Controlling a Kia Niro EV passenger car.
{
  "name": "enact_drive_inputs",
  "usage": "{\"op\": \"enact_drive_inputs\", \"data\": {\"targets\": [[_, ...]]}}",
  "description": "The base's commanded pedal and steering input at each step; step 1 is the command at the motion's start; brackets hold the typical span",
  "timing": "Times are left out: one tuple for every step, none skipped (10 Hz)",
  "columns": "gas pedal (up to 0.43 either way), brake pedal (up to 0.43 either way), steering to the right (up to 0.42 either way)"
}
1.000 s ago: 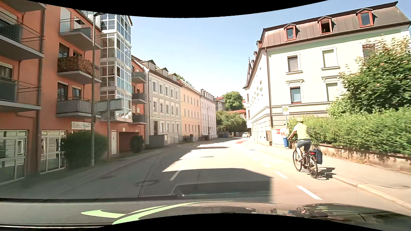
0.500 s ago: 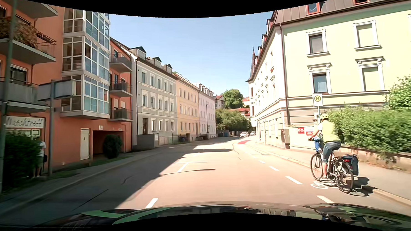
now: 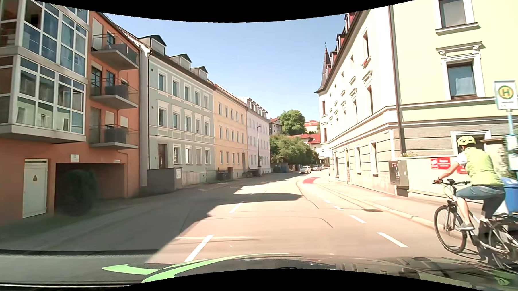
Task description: Follow the waypoints while adhering to traffic rules and regulations
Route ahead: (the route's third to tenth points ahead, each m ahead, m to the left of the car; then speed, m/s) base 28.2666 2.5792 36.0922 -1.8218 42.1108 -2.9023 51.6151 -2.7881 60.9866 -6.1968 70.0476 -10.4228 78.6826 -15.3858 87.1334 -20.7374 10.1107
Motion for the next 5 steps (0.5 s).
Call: {"op": "enact_drive_inputs", "data": {"targets": [[0.209, 0.000, 0.010], [0.209, 0.000, 0.010], [0.209, 0.000, 0.010], [0.197, 0.000, 0.010], [0.189, 0.000, 0.012]]}}
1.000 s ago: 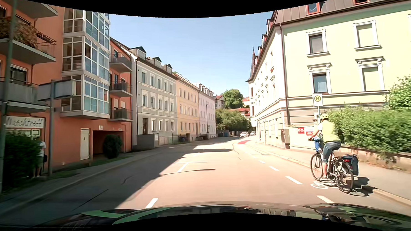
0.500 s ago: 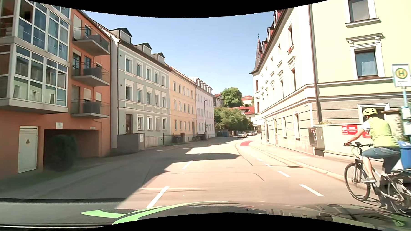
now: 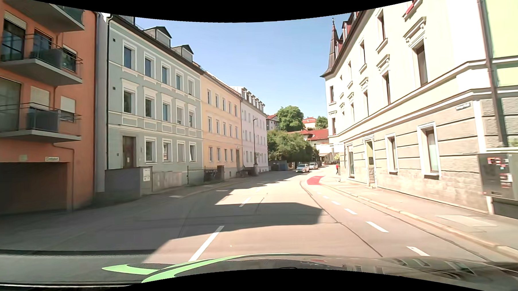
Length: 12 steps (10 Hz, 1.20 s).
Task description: Follow the waypoints while adhering to traffic rules and regulations
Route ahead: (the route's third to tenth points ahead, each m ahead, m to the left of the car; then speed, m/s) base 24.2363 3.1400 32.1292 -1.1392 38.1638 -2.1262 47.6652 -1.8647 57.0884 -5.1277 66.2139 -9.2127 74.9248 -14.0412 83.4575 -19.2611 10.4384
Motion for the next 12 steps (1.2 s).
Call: {"op": "enact_drive_inputs", "data": {"targets": [[0.177, 0.000, 0.014], [0.169, 0.000, 0.017], [0.169, 0.000, 0.022], [0.157, 0.000, 0.026], [0.157, 0.000, 0.031], [0.138, 0.000, 0.031], [0.138, 0.000, 0.033], [0.138, 0.000, 0.034], [0.130, 0.000, 0.033], [0.118, 0.000, 0.032], [0.118, 0.000, 0.032], [0.118, 0.000, 0.032]]}}
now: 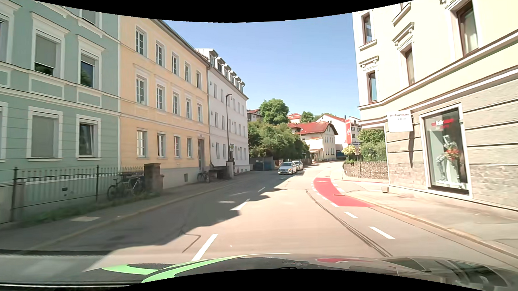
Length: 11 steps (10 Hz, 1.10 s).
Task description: Follow the waypoints while adhering to traffic rules and regulations
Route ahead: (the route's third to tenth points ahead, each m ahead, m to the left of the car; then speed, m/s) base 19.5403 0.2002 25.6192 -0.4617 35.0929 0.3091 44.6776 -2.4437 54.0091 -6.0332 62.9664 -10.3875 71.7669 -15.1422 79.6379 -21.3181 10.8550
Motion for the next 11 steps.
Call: {"op": "enact_drive_inputs", "data": {"targets": [[0.118, 0.000, 0.035], [0.118, 0.000, 0.039], [0.118, 0.000, 0.043], [0.118, 0.000, 0.045], [0.118, 0.000, 0.052], [0.118, 0.000, 0.058], [0.118, 0.000, 0.060], [0.130, 0.000, 0.061], [0.138, 0.000, 0.062], [0.138, 0.000, 0.062], [0.150, 0.000, 0.062]]}}
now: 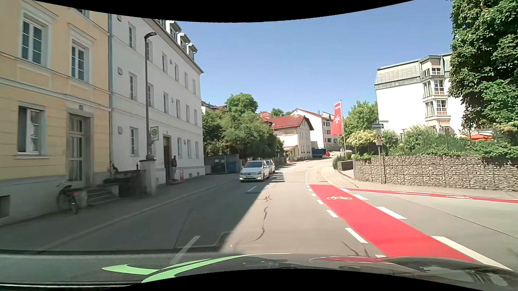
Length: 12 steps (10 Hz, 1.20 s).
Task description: Follow the waypoints while adhering to traffic rules and regulations
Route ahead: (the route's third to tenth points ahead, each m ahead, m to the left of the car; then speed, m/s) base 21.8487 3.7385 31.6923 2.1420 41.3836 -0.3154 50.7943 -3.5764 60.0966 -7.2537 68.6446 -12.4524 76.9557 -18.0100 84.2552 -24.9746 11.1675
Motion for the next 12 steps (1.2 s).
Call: {"op": "enact_drive_inputs", "data": {"targets": [[0.150, 0.000, 0.061], [0.150, 0.000, 0.060], [0.150, 0.000, 0.060], [0.157, 0.000, 0.054], [0.157, 0.000, 0.048], [0.157, 0.000, 0.044], [0.157, 0.000, 0.040], [0.157, 0.000, 0.033], [0.157, 0.000, 0.030], [0.157, 0.000, 0.025], [0.157, 0.000, 0.023], [0.157, 0.000, 0.021]]}}
